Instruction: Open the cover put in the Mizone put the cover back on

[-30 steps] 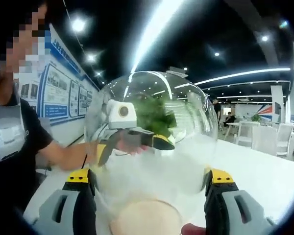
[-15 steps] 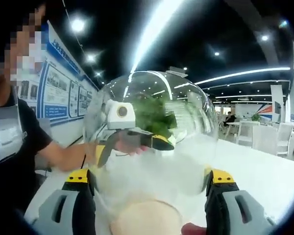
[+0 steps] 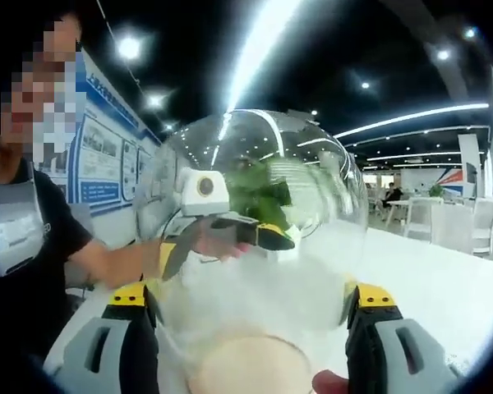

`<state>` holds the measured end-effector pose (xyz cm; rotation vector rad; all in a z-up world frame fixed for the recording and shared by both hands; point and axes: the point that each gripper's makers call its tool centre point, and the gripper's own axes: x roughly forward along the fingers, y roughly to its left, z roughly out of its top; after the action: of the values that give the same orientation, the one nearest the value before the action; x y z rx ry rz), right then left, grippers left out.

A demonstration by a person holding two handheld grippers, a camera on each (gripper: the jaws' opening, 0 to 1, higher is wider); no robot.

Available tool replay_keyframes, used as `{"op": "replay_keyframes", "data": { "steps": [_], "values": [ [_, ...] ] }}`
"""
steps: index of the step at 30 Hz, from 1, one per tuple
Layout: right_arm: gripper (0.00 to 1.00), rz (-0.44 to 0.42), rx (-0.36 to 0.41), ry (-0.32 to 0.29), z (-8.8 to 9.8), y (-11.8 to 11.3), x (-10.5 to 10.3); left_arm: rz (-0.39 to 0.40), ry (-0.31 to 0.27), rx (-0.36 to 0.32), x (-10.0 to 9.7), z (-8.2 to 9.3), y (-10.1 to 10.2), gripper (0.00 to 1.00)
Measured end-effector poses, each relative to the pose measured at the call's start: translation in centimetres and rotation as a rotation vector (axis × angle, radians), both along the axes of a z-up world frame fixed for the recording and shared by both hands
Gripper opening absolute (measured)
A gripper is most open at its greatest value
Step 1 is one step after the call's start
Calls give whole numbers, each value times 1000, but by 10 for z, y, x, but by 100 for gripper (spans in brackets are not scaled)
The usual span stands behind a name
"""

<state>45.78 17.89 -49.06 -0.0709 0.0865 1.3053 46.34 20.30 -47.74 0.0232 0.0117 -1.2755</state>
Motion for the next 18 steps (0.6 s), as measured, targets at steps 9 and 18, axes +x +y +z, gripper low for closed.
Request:
{"op": "replay_keyframes", "data": {
  "steps": [9,18],
  "values": [
    [90,8,1,1,0,2,0,-27,-5,-44,1,-1,-4,79],
    [90,7,-10,-2,2,4,-1,-31,-8,-68,0,0,-5,80]
  ]
}}
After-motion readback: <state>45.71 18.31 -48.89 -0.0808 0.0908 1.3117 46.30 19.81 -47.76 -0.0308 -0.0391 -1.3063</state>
